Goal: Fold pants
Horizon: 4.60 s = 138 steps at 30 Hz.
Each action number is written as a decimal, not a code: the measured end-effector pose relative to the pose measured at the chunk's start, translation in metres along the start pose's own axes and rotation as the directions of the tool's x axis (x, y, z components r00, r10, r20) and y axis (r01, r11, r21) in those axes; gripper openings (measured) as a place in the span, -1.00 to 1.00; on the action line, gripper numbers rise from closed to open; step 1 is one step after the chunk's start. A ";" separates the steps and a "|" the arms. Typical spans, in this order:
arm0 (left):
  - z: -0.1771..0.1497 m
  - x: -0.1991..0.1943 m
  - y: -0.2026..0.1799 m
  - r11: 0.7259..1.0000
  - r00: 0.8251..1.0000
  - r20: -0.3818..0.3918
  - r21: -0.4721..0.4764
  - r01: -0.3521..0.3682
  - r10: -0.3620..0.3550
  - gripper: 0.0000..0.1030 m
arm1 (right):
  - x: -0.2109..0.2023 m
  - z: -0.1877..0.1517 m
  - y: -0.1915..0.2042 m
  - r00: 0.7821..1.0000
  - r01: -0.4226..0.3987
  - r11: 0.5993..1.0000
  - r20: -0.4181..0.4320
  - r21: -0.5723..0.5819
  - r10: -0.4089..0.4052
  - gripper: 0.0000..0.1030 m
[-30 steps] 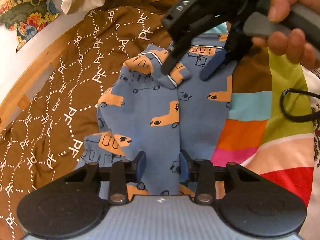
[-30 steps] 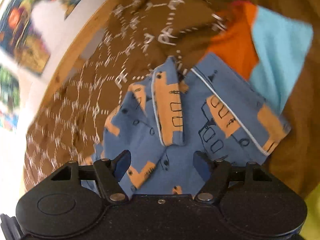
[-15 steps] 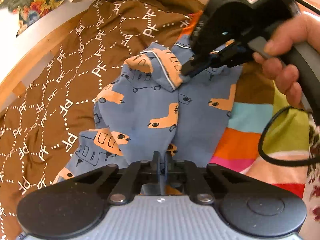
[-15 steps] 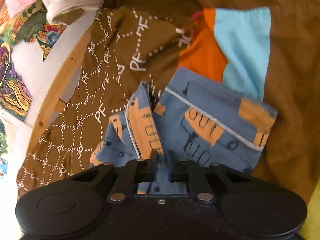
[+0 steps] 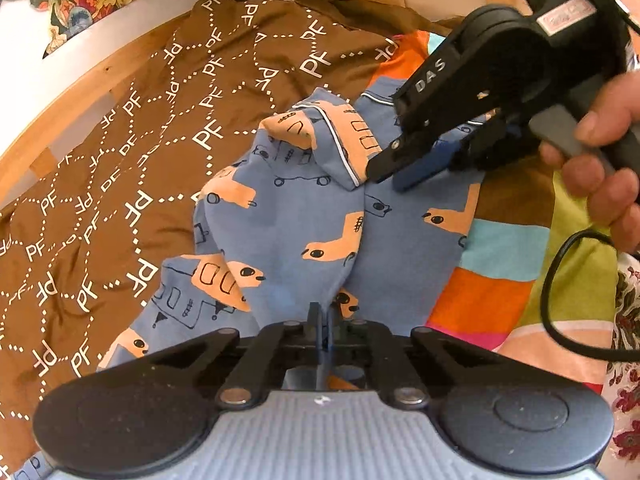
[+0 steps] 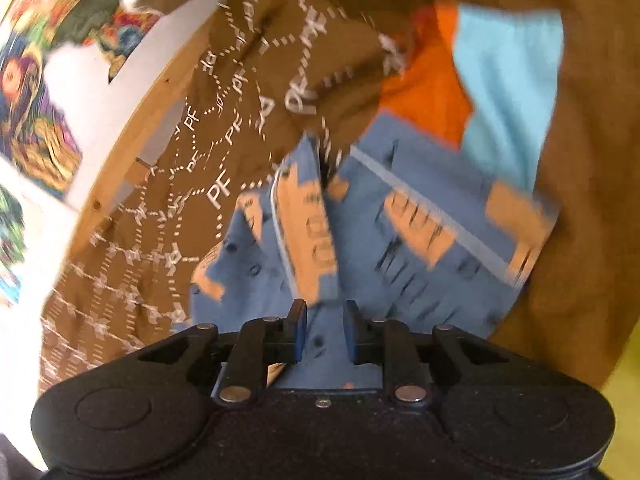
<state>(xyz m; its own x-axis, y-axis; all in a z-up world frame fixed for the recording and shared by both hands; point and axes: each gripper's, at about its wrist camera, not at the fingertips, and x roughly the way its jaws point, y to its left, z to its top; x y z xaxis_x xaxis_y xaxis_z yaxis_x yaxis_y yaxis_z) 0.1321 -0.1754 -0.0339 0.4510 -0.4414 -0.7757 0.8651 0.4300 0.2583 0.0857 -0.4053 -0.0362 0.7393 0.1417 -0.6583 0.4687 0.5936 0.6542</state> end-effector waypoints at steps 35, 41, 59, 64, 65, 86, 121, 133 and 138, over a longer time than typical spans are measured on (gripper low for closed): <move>-0.011 -0.034 0.009 0.984 0.982 0.084 0.057 0.168 -0.172 -0.96 | -0.086 0.028 0.003 0.969 0.197 0.952 0.197 -0.234 -0.152 -0.92; 0.003 -0.031 0.008 0.983 0.982 0.072 0.060 0.171 -0.175 0.08 | -0.079 0.007 -0.024 0.958 0.259 0.945 0.175 -0.201 -0.226 -0.63; 0.159 0.125 0.041 0.902 0.921 -0.040 -0.225 0.369 -0.387 0.04 | -0.078 -0.003 -0.068 0.965 0.035 0.999 0.260 -0.015 -0.030 -0.02; 0.144 0.130 0.040 0.928 0.935 -0.059 -0.157 0.337 -0.350 0.07 | -0.076 0.000 -0.073 0.962 -0.004 1.000 0.273 0.022 -0.002 -0.02; 0.144 0.131 0.040 0.928 0.934 -0.064 -0.157 0.339 -0.352 0.07 | -0.076 0.001 -0.075 0.961 -0.018 0.999 0.278 0.033 0.008 -0.06; 0.187 0.127 0.013 0.908 0.909 0.022 0.060 0.415 -0.417 0.09 | -0.048 -0.070 0.021 0.895 0.434 0.555 0.411 -0.710 -0.173 -0.81; 0.122 0.041 0.016 0.962 0.940 0.336 -0.270 0.046 0.050 0.93 | -0.083 -0.032 0.003 0.709 0.633 0.657 0.648 -0.410 -0.279 0.53; -0.088 -0.026 0.090 0.796 0.953 -0.018 -0.544 -0.265 0.304 0.96 | -0.021 -0.038 0.064 0.971 0.210 0.439 0.237 -0.874 0.006 0.65; -0.169 -0.051 0.128 0.725 0.944 -0.130 -0.611 -0.317 0.303 0.95 | 0.023 -0.002 0.054 0.964 0.262 0.513 0.193 -0.817 -0.185 0.61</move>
<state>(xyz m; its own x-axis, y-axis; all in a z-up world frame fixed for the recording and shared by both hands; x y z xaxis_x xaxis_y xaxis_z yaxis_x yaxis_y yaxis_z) 0.1832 0.0351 -0.0585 0.6593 -0.1839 -0.7290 0.3501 0.9332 0.0812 0.1267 -0.3686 -0.0169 0.7193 -0.1261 -0.6832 0.0394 0.9892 -0.1411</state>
